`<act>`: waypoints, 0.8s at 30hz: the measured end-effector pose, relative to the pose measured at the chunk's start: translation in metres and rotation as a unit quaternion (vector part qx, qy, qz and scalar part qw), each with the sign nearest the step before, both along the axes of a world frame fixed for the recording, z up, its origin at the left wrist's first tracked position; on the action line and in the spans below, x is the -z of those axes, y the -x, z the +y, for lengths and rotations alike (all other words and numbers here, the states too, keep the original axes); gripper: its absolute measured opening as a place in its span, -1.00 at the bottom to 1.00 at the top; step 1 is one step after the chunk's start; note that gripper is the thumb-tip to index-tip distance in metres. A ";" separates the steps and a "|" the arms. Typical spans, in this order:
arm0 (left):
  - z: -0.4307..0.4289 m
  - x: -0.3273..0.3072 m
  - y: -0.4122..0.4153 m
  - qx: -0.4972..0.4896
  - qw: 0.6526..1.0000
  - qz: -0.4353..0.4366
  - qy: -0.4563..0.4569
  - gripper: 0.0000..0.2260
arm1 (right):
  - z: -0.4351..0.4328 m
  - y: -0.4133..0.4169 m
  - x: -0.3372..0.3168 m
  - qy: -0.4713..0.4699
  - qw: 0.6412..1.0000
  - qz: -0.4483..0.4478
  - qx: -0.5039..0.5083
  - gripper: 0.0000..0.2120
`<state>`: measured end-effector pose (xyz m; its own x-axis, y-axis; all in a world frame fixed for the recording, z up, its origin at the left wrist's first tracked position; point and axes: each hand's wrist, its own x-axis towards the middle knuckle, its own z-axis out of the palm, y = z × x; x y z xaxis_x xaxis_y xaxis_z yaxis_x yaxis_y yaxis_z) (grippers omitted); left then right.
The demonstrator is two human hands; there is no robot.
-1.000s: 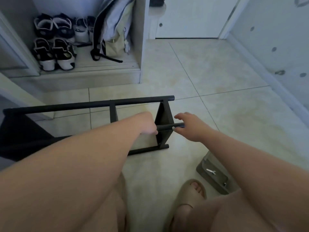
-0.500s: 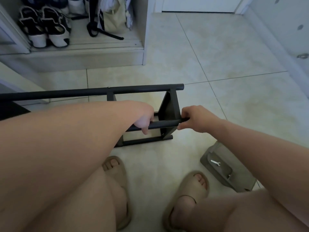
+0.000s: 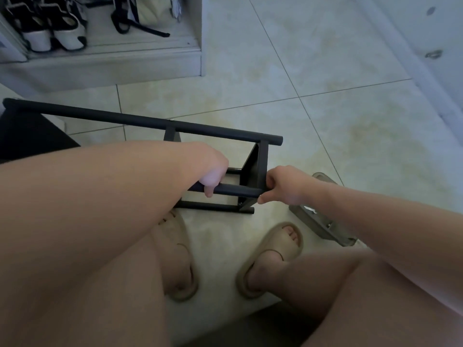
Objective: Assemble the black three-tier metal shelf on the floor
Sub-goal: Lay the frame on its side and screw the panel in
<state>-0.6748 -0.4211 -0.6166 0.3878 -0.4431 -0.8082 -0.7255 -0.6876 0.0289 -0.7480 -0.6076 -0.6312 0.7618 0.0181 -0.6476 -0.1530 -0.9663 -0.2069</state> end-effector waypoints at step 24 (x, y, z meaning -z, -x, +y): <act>-0.039 0.036 -0.038 -0.302 0.939 0.148 0.065 -0.84 | -0.024 -0.019 0.021 0.117 0.973 -0.096 -0.172 0.55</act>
<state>-0.6364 -0.4597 -0.6525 0.3669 -0.3169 -0.8746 -0.1503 -0.9480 0.2805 -0.7292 -0.6312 -0.6519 0.8444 0.1624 -0.5106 0.2075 -0.9777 0.0322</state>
